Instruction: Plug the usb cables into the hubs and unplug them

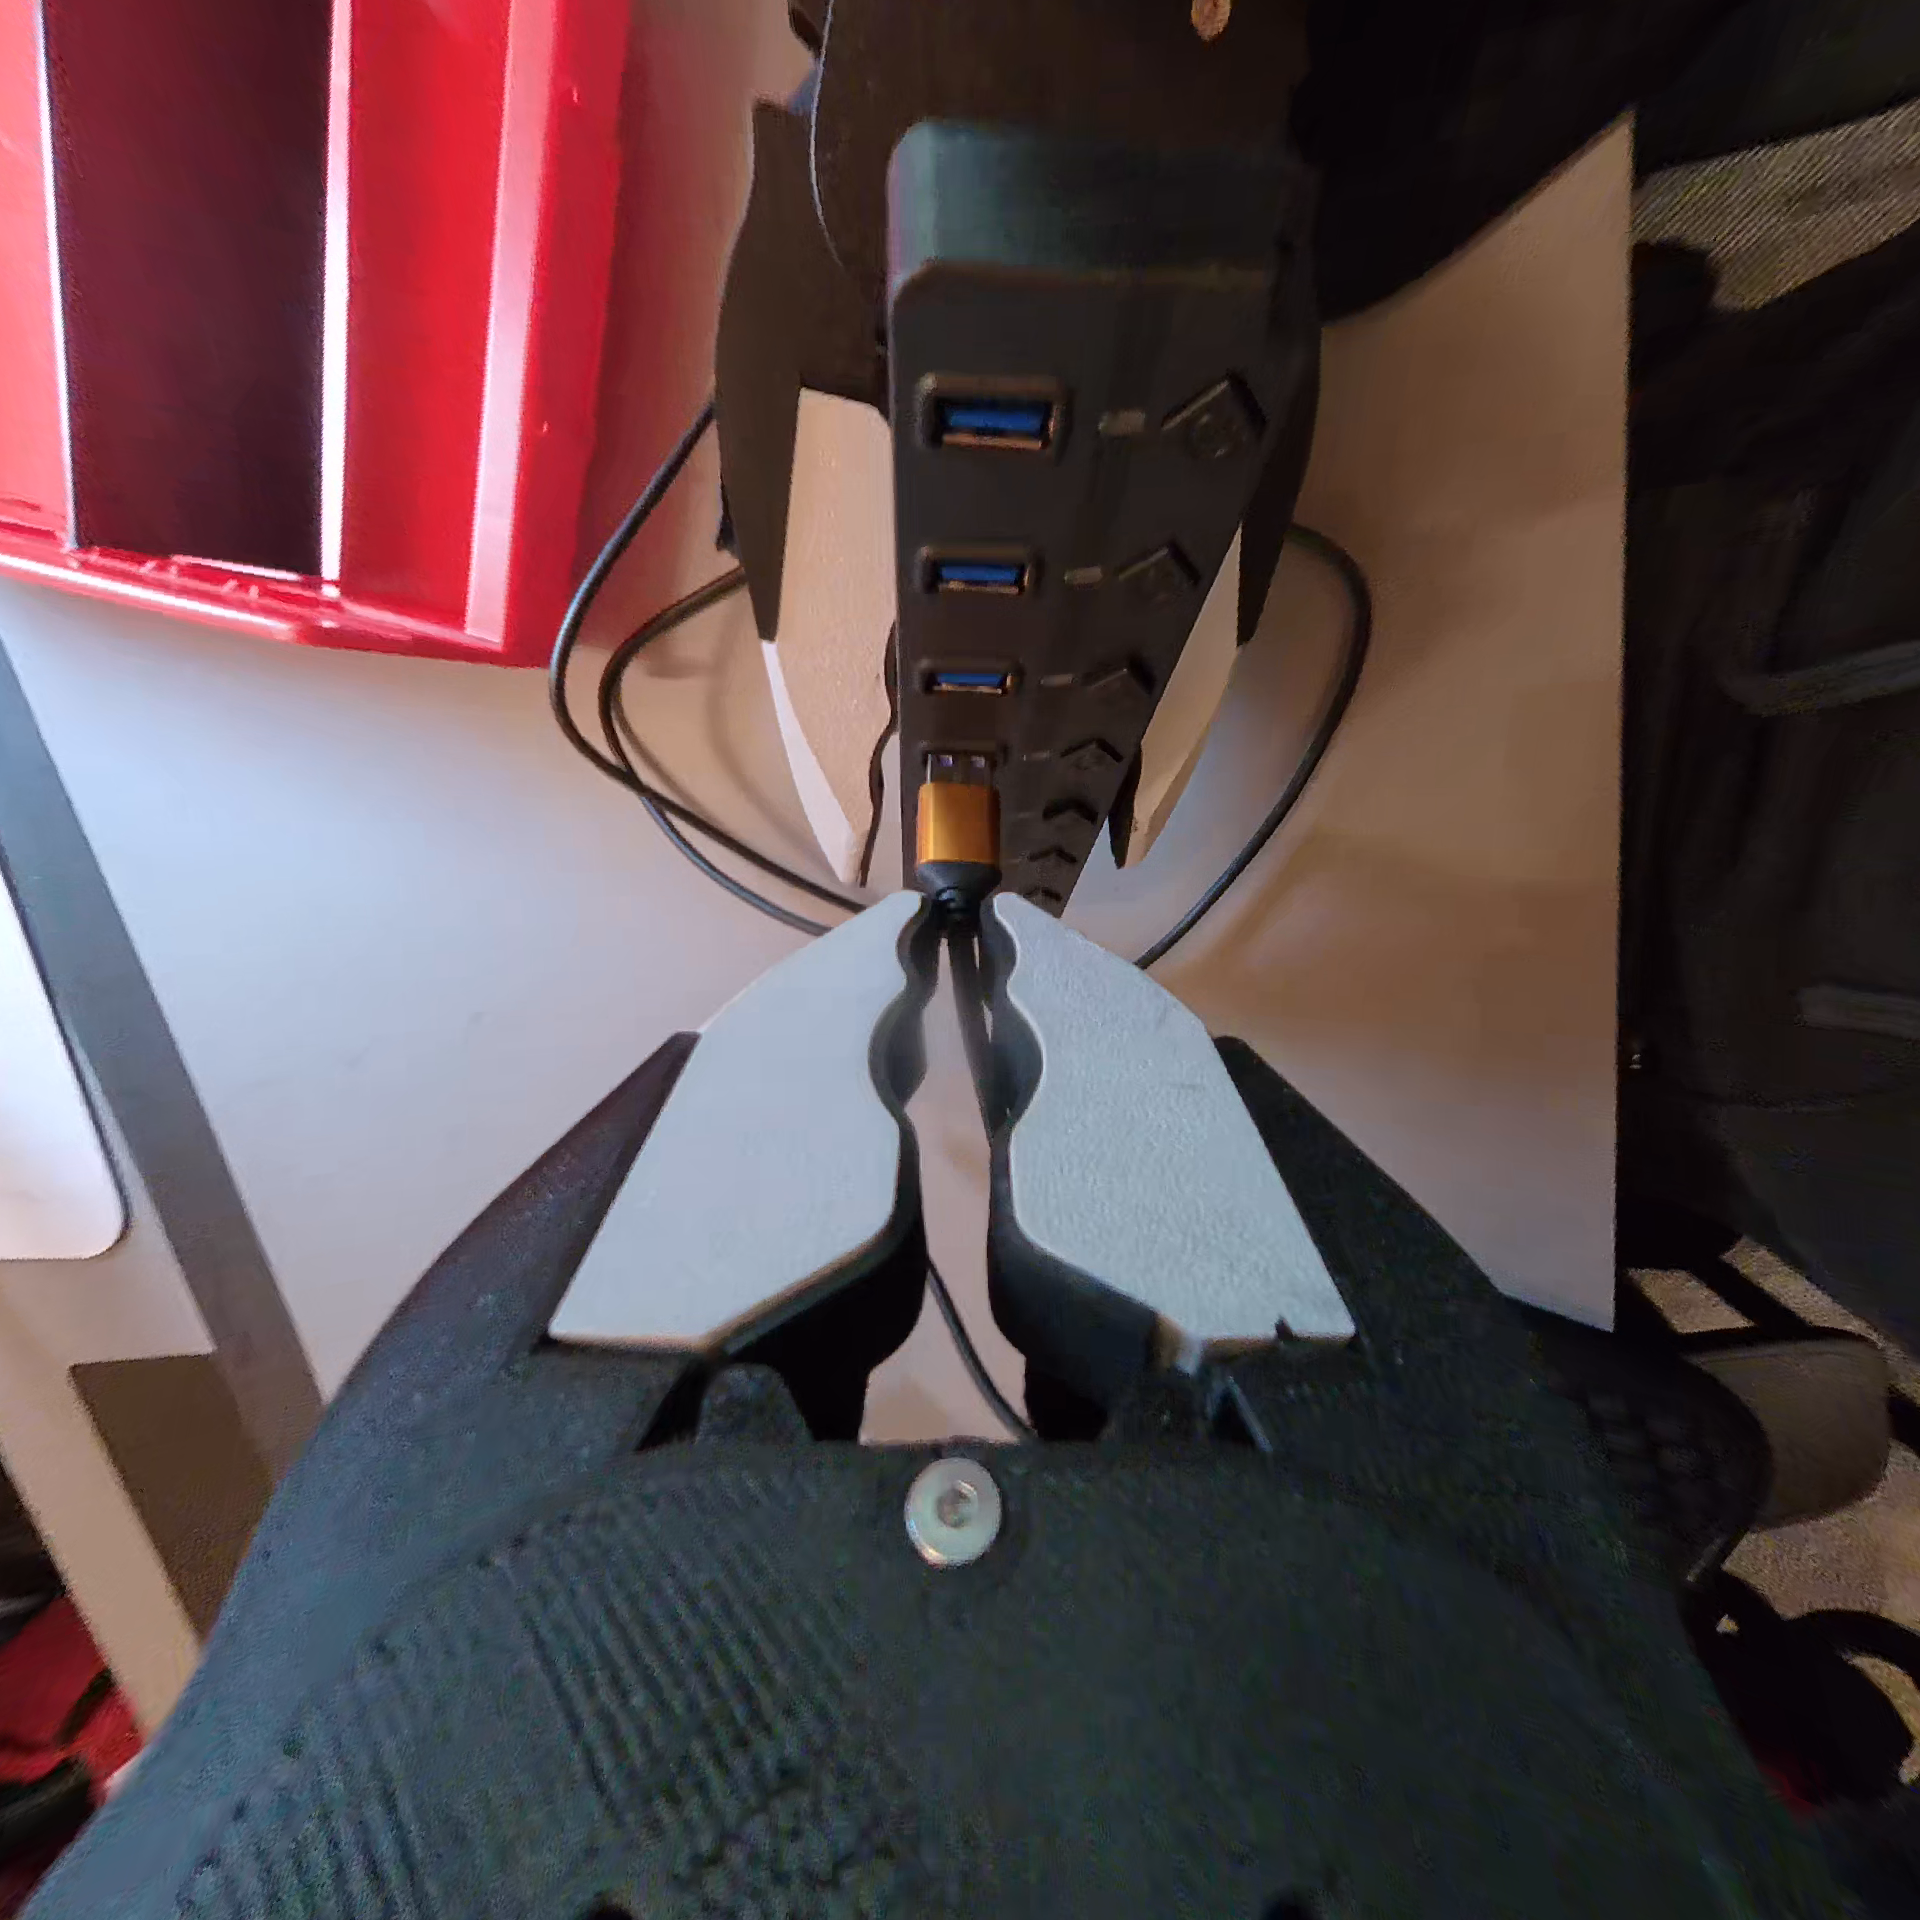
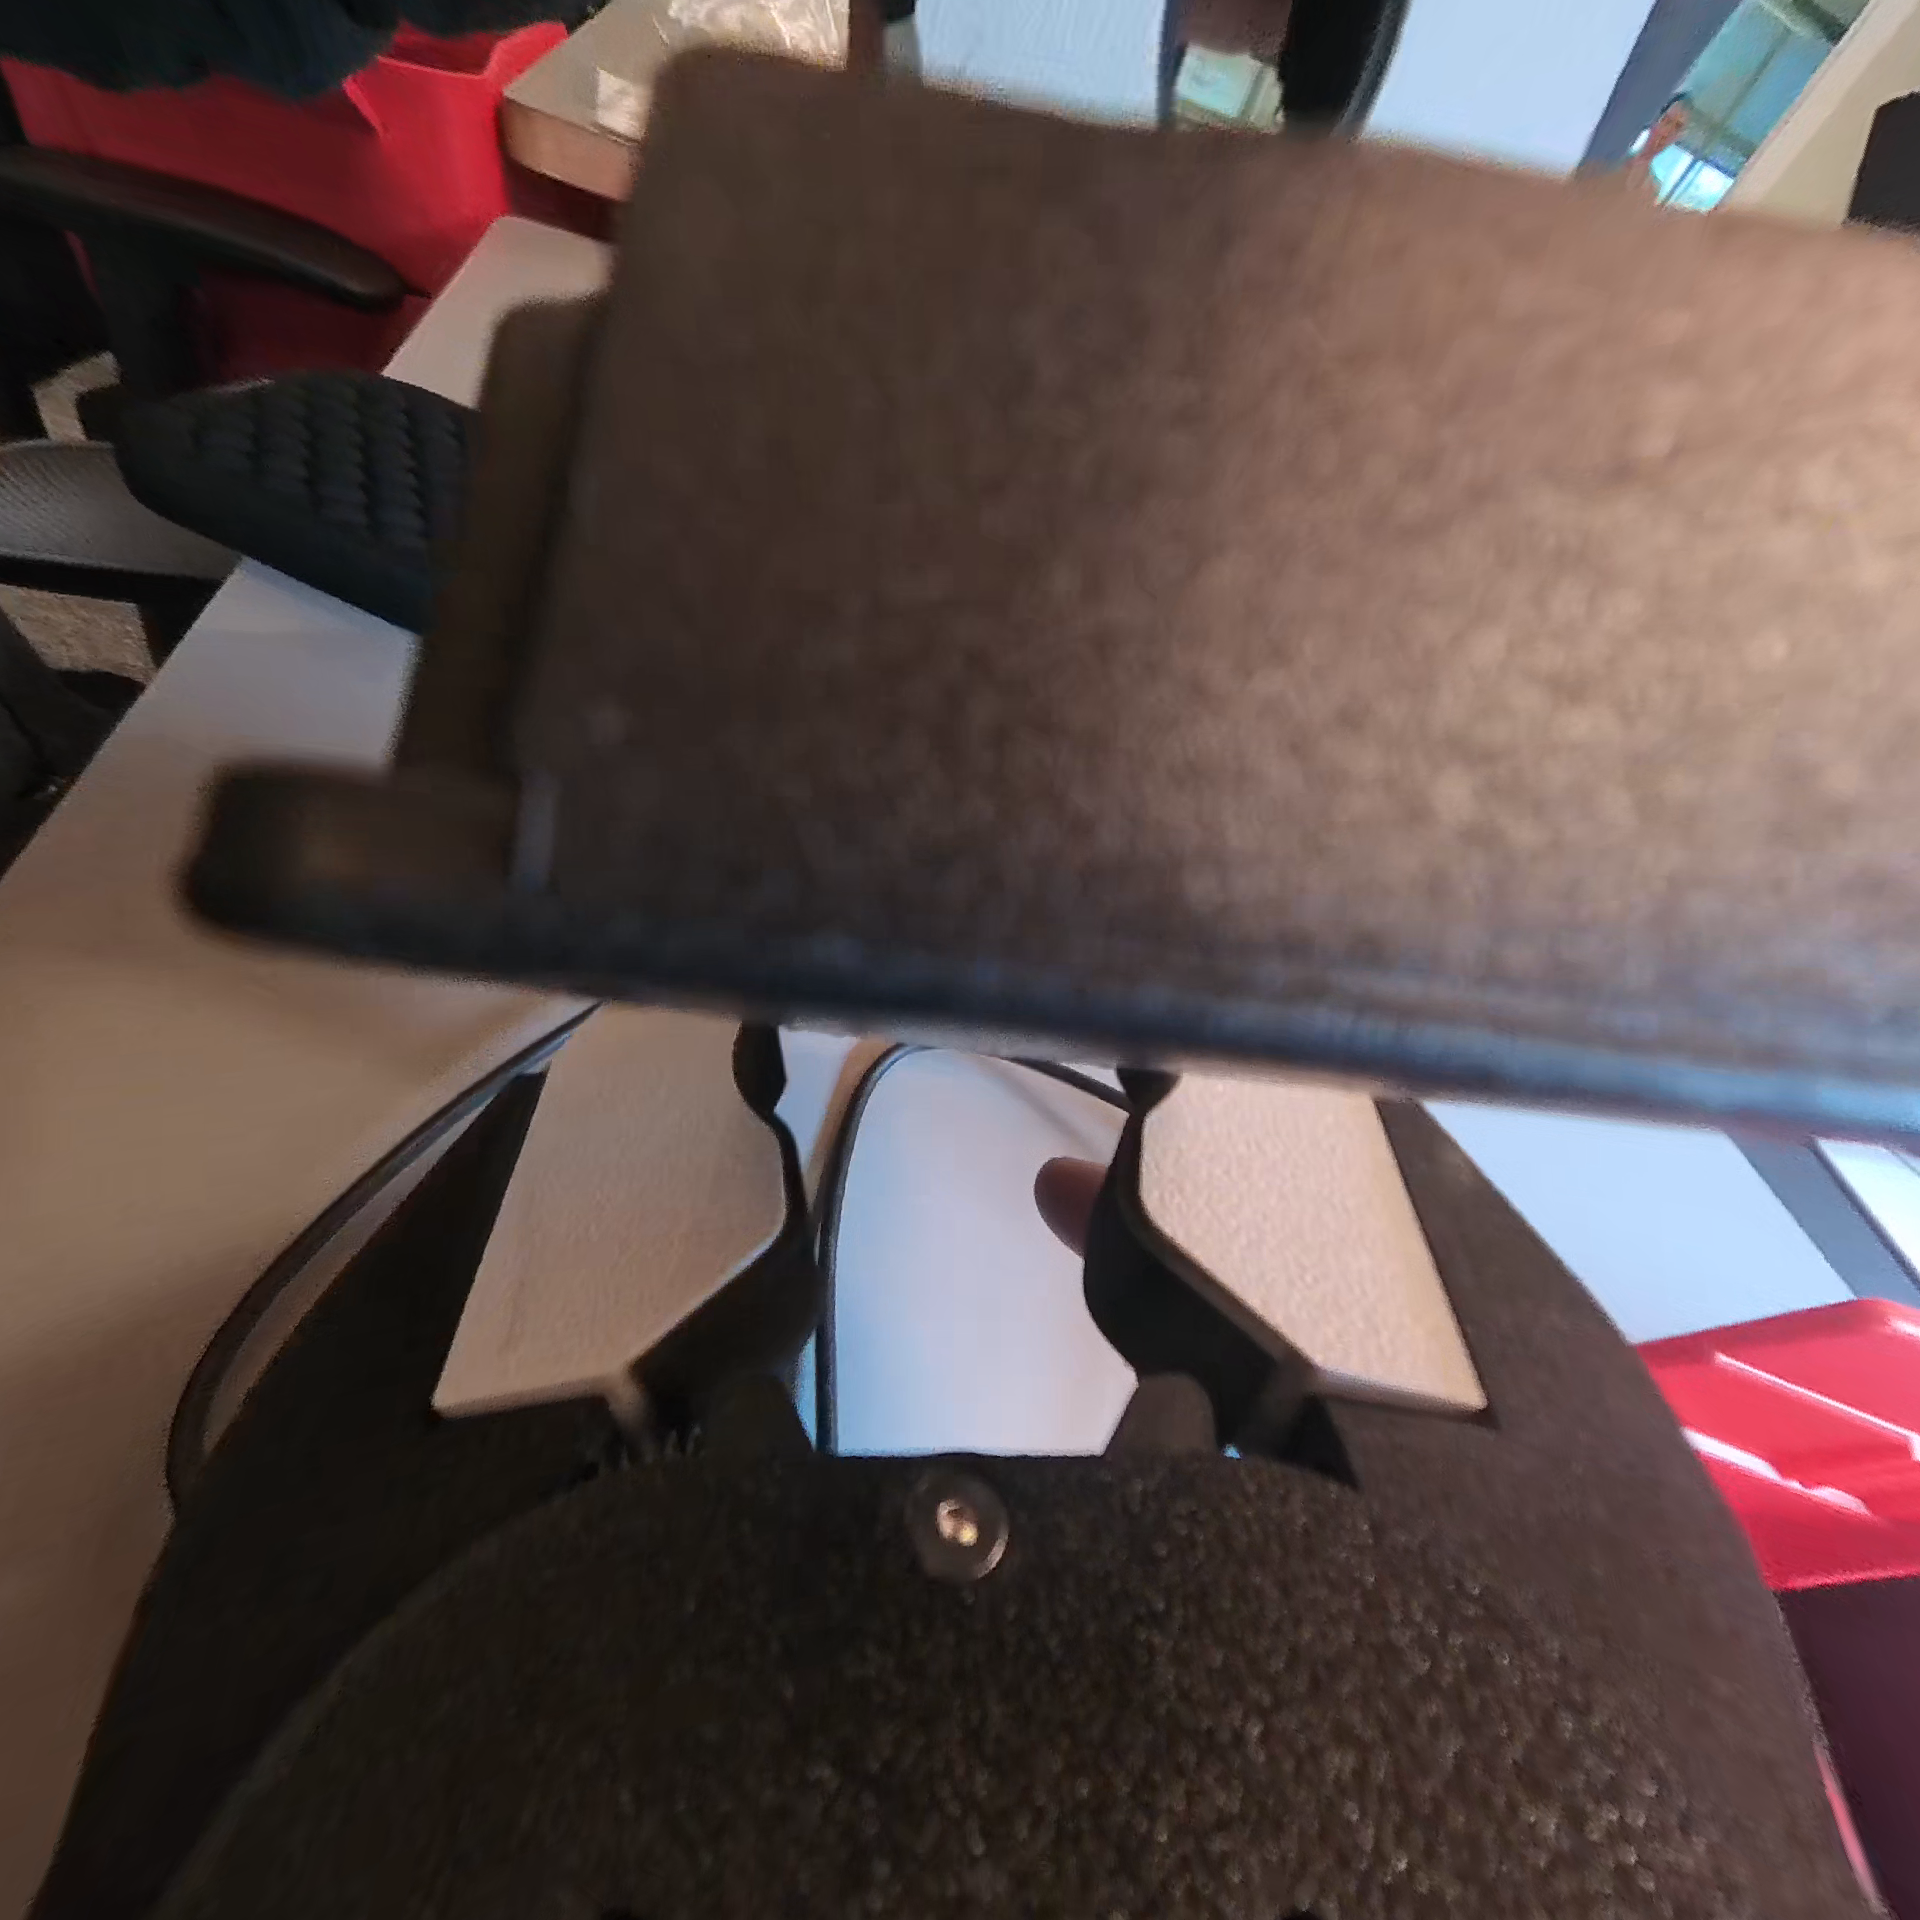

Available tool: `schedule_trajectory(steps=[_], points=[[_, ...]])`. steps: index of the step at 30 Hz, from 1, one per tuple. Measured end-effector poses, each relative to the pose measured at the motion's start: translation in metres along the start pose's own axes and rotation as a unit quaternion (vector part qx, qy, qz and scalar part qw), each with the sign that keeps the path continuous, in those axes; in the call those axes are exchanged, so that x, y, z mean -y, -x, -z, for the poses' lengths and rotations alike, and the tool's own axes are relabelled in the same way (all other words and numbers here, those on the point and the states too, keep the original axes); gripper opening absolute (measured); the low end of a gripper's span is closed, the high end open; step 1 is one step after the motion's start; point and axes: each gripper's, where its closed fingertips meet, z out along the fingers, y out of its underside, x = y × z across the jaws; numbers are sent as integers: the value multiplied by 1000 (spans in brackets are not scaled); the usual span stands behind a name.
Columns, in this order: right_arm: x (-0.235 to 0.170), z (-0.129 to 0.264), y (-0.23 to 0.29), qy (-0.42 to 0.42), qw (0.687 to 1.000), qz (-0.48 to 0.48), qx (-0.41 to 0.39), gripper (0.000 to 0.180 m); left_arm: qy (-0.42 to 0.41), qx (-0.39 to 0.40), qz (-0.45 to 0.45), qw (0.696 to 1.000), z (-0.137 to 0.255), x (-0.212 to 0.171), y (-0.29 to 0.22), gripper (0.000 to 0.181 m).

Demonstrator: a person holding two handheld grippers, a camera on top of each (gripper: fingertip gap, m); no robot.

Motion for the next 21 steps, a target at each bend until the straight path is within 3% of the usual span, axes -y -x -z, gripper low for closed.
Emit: schedule_trajectory(steps=[11, 17, 21], points=[[19, 6, 10, -58, 997, -33, 40, 63, -61, -47, 13, 997, 4, 9, -9, 7], [15, 5, 8, -46, 998, -31, 30, 63, -90, -13, 14, 996, 2, 11, -7, 6], [1, -1, -3, 6, 1000, -12, -14, 63, -114, 13, 30, 993, -8, 1, 3, 7]])
